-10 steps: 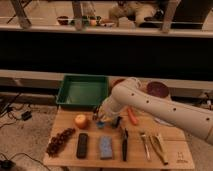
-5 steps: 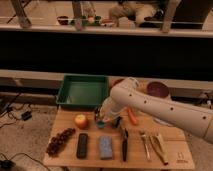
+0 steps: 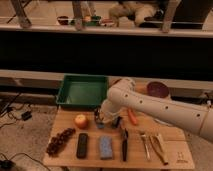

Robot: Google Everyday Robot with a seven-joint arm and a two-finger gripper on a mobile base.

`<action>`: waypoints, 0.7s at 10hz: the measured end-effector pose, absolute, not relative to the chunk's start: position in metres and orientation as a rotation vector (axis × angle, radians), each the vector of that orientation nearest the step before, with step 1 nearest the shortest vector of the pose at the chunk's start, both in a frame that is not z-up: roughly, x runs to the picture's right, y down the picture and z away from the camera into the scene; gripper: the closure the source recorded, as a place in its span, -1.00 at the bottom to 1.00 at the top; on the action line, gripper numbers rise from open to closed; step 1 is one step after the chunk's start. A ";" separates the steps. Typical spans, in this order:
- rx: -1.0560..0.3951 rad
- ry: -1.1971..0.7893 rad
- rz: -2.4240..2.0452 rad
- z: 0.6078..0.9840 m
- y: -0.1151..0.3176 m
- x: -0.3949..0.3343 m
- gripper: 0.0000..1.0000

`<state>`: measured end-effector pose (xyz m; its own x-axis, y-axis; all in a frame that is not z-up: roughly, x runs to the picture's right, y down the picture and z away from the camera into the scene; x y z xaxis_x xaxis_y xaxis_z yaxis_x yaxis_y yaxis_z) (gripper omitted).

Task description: Stack cups into tray

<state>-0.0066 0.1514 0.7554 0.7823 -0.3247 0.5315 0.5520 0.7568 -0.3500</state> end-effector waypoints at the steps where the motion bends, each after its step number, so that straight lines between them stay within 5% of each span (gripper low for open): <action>1: -0.529 -0.457 -0.507 0.758 0.152 -0.008 1.00; 4: -0.530 -0.453 -0.509 0.759 0.152 -0.007 0.85; 7: -0.530 -0.455 -0.511 0.759 0.152 -0.009 0.21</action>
